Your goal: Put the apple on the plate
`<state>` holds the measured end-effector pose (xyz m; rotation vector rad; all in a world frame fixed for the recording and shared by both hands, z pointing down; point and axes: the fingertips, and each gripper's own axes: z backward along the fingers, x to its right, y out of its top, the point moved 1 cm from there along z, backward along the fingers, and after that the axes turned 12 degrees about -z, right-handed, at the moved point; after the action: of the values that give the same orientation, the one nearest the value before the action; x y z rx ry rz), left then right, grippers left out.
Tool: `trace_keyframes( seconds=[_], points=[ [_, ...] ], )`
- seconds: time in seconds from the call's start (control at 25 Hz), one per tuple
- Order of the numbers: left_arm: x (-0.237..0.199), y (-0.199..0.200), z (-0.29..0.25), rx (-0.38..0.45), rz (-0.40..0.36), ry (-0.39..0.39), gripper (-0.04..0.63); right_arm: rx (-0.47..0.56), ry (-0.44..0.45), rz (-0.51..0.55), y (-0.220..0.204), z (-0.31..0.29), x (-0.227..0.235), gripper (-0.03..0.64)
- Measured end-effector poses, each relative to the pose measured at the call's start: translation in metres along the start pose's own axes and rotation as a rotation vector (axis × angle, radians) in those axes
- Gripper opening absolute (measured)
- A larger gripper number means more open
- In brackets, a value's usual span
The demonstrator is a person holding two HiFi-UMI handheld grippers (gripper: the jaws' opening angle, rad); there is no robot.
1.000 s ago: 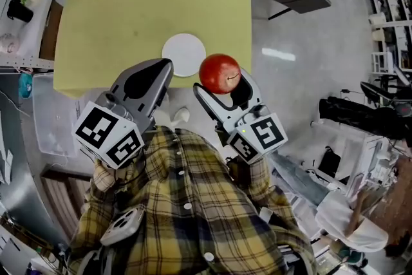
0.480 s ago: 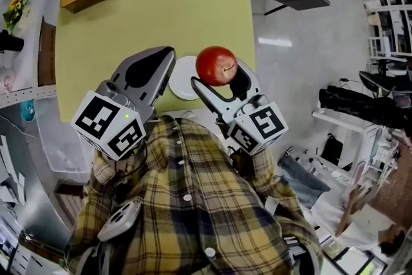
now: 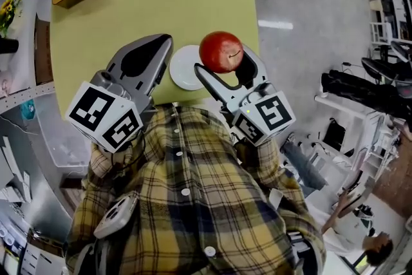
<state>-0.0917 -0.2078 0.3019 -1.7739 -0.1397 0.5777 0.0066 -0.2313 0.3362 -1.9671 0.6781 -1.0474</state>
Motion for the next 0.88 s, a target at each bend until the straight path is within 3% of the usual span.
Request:
trace_keyframes(
  seconds=[0.44, 0.88],
  points=[
    [0.013, -0.005, 0.000, 0.025, -0.012, 0.068, 0.006, -0.046, 0.072, 0.073, -0.002, 0.012, 0.003, 0.383],
    [0.007, -0.018, 0.007, 0.007, -0.001, 0.166, 0.006, -0.159, 0.118, 0.117, -0.038, -0.003, 0.016, 0.383]
  ],
)
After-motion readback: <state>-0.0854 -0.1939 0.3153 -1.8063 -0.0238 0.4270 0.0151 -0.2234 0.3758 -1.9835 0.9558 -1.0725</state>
